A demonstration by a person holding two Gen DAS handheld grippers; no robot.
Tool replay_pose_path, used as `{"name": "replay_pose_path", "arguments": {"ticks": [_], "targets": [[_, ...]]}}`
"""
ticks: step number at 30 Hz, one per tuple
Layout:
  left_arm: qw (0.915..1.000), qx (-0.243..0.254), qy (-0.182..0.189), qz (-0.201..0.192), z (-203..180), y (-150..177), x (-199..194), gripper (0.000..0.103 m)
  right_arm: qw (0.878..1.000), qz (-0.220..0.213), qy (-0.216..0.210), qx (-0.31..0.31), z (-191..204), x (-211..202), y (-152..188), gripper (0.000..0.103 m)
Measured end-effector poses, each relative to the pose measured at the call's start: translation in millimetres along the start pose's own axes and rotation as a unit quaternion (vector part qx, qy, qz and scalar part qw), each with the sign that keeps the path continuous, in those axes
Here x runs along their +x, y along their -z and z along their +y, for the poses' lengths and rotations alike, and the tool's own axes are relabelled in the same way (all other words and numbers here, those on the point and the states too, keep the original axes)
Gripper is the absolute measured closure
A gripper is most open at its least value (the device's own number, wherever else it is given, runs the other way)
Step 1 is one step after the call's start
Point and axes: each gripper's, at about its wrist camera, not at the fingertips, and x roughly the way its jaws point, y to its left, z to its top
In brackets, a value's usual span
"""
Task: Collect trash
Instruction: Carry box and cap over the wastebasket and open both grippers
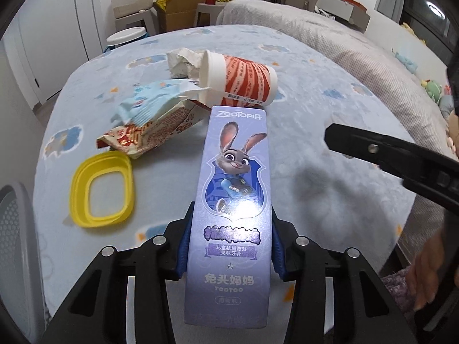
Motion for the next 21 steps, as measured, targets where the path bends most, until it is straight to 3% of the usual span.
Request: {"name": "replay_pose_path", "arguments": {"ticks": [8, 21], "targets": [[0.9975, -0.038, -0.034, -0.049, 47.9, 18.6, -63.7, 0.060, 0.999, 0.002, -0.009, -0.032, 37.5, 6.0, -0.5, 0.064], [0.9826, -0.118, -0.095, -0.108, 150.5, 38.8, -137.2, 0.060, 0.993, 0.013, -0.047, -0.103, 136.3, 25.0, -2.9, 0.064]]}}
